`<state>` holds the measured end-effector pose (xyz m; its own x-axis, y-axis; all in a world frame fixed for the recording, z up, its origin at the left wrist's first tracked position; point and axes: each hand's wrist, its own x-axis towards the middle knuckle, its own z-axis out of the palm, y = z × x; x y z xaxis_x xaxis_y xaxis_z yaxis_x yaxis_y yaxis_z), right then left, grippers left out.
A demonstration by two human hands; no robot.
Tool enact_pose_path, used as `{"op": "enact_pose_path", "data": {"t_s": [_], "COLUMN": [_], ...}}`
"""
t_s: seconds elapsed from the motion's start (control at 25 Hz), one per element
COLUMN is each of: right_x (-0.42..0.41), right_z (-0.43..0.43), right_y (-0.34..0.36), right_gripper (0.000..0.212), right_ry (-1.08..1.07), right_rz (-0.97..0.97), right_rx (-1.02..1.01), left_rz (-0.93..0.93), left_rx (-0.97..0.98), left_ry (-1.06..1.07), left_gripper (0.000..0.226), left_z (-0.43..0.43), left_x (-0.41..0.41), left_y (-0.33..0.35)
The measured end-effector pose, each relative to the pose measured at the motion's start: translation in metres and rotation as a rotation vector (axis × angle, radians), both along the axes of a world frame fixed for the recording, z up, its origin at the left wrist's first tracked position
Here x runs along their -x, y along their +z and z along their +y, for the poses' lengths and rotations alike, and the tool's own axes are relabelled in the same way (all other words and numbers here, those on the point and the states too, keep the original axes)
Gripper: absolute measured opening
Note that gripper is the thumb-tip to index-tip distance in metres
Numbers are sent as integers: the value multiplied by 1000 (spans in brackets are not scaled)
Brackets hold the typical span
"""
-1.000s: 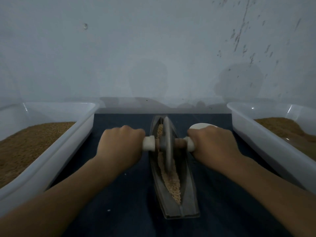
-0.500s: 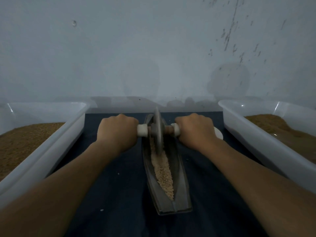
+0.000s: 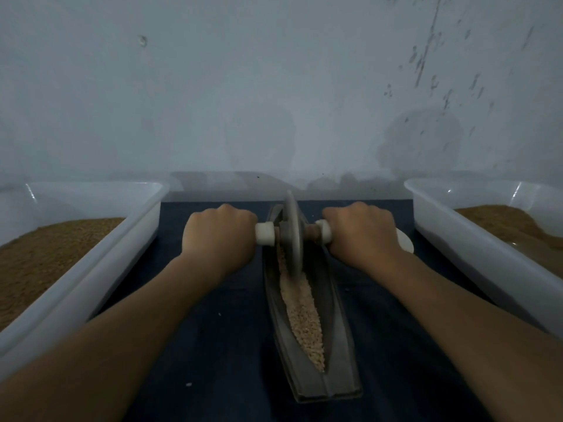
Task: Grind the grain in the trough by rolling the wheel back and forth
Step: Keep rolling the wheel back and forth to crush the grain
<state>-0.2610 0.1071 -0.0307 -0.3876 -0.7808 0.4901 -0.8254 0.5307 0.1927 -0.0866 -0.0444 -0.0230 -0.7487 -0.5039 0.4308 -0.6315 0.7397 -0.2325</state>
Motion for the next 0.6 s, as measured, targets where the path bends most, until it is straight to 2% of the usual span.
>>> {"op": "enact_pose_path", "data": {"t_s": [0.16, 0.28, 0.36, 0.44, 0.6], "right_x": [-11, -35, -36, -32, -13], "right_z": [27, 74, 87, 76, 11], "right_y": [-3, -12, -12, -13, 4], "right_gripper": [27, 25, 19, 19, 27], "right_ry": [19, 96, 119, 69, -6], "right_rz": [9, 124, 91, 90, 49], "right_rx": [-26, 36, 41, 6, -16], "left_rz": [-16, 18, 57, 4, 49], "left_rx": [-1, 154, 218, 190, 31], "left_ry": [-46, -200, -262, -178, -26], "left_gripper": [5, 36, 50, 41, 15], "left_z": [19, 43, 44, 38, 3], "left_x": [-22, -60, -67, -53, -6], "left_y": [2, -9, -4, -5, -8]}}
